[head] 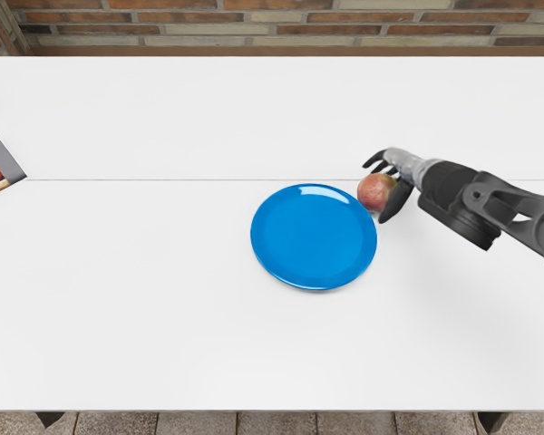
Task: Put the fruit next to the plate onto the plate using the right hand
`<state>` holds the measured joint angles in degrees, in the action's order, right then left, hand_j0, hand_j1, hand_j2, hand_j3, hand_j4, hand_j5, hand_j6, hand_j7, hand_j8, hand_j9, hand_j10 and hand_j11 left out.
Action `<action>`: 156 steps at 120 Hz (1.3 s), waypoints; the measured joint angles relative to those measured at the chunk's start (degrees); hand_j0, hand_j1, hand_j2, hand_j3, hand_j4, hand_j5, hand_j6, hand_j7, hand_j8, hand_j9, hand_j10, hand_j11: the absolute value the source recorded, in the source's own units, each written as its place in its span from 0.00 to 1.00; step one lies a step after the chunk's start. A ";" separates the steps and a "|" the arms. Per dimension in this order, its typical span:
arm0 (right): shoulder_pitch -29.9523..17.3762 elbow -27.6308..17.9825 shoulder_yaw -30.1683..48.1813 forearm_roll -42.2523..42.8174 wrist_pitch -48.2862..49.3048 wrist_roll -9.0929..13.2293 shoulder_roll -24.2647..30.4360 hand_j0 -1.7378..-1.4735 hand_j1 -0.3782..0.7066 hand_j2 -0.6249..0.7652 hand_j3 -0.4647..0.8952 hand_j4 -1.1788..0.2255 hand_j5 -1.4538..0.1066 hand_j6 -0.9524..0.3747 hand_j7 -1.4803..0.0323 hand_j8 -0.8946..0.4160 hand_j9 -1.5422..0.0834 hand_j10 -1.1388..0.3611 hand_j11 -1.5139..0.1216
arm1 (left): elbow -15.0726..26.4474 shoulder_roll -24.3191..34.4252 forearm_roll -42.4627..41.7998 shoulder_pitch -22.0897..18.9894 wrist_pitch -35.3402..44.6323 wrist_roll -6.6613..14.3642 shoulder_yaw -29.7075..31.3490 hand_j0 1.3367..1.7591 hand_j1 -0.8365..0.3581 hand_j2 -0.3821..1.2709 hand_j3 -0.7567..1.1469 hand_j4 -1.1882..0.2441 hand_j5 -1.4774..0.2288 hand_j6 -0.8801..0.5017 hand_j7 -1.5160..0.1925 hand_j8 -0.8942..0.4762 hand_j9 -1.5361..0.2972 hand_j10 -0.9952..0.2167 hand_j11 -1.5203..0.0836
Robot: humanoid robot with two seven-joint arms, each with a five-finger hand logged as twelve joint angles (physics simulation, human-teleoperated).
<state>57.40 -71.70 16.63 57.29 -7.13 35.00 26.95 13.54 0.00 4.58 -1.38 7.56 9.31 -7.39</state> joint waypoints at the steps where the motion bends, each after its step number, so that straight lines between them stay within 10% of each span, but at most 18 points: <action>1: -0.01 0.00 0.00 0.00 0.00 0.00 0.02 0.30 0.36 0.41 0.34 0.62 0.68 0.49 0.72 0.45 0.71 0.56 0.69 | 0.00 0.00 0.00 0.03 0.00 0.00 0.00 0.76 0.99 0.23 0.40 0.82 0.86 0.63 0.88 0.65 0.83 0.82 0.94; 128: -0.97 0.01 0.75 -0.95 0.72 0.18 -0.02 0.37 0.58 0.35 0.34 0.59 0.55 0.62 0.50 0.58 0.55 0.52 0.52 | 0.00 0.00 0.00 -0.02 0.00 -0.01 -0.03 0.76 0.99 0.23 0.40 0.82 0.86 0.63 0.88 0.65 0.83 0.82 0.94; 156: -0.82 -0.16 3.63 -5.14 1.45 0.06 2.32 0.35 0.56 0.53 0.34 0.53 0.47 0.57 0.47 0.52 0.48 0.43 0.46 | 0.00 0.00 0.00 0.06 0.00 0.00 -0.01 0.76 0.99 0.23 0.40 0.82 0.86 0.63 0.88 0.65 0.83 0.82 0.94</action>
<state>56.58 -71.87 20.26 52.15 -5.68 35.06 29.28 13.54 0.00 4.58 -1.33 7.56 9.31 -7.40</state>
